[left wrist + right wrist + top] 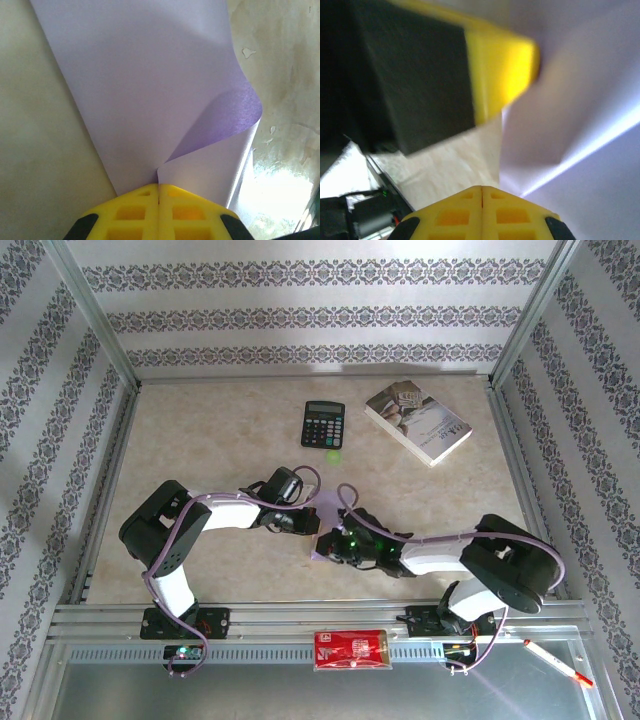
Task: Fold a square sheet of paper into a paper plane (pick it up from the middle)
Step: Fold the triangle at the bottom-center of the table.
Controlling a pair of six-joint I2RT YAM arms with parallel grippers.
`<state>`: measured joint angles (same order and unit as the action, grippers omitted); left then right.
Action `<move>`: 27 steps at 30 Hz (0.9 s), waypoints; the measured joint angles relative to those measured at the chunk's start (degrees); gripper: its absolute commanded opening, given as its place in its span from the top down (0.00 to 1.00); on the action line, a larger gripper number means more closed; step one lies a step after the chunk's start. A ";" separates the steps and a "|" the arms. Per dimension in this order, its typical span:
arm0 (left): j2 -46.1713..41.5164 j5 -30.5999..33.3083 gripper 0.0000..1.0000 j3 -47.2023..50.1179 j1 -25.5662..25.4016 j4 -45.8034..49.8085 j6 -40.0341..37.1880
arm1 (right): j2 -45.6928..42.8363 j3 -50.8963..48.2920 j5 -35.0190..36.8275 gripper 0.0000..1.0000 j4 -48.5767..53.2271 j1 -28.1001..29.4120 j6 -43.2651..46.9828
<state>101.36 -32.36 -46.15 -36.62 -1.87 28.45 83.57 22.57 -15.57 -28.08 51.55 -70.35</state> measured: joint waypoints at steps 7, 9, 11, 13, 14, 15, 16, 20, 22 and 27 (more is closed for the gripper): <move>0.00 -0.02 1.00 0.00 0.00 0.02 -0.02 | -1.09 0.04 -0.37 0.97 1.55 -6.97 2.03; 0.00 -0.02 1.00 -0.02 0.00 0.02 -0.02 | -1.03 0.22 -0.37 0.97 2.60 -8.11 2.84; 0.00 -0.02 1.00 -0.02 0.00 0.02 -0.04 | -0.52 0.92 -0.52 0.97 3.65 -8.70 3.50; 0.00 -0.02 1.00 -0.04 0.00 0.07 -0.11 | 0.55 1.95 -0.81 0.97 4.11 -8.70 4.09; 0.00 -0.02 1.00 -0.11 0.00 0.15 -0.15 | 1.09 2.32 -1.01 0.97 4.11 -8.70 4.33; 0.07 -0.02 1.00 -0.20 0.00 0.26 -0.17 | 1.68 2.60 -1.25 0.97 4.11 -8.70 4.37; 0.07 -0.02 1.00 -0.26 0.00 0.42 -0.20 | 2.21 2.73 -1.44 0.97 4.11 -8.70 4.37; 0.07 -0.02 1.00 -0.28 0.00 0.52 -0.24 | 3.23 2.73 -1.70 0.97 4.79 -8.72 4.39; 0.07 -0.02 1.00 -0.28 0.00 0.55 -0.37 | 3.23 2.71 -1.84 0.97 4.98 -9.11 4.55; 0.07 -0.02 1.00 -0.33 0.00 0.59 -0.42 | 3.63 2.40 -1.86 0.98 5.16 -9.84 4.76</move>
<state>101.43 -32.38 -46.48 -36.62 -1.28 28.03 87.20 24.97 -17.43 -22.92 41.71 -65.58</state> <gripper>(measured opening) 0.044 0.042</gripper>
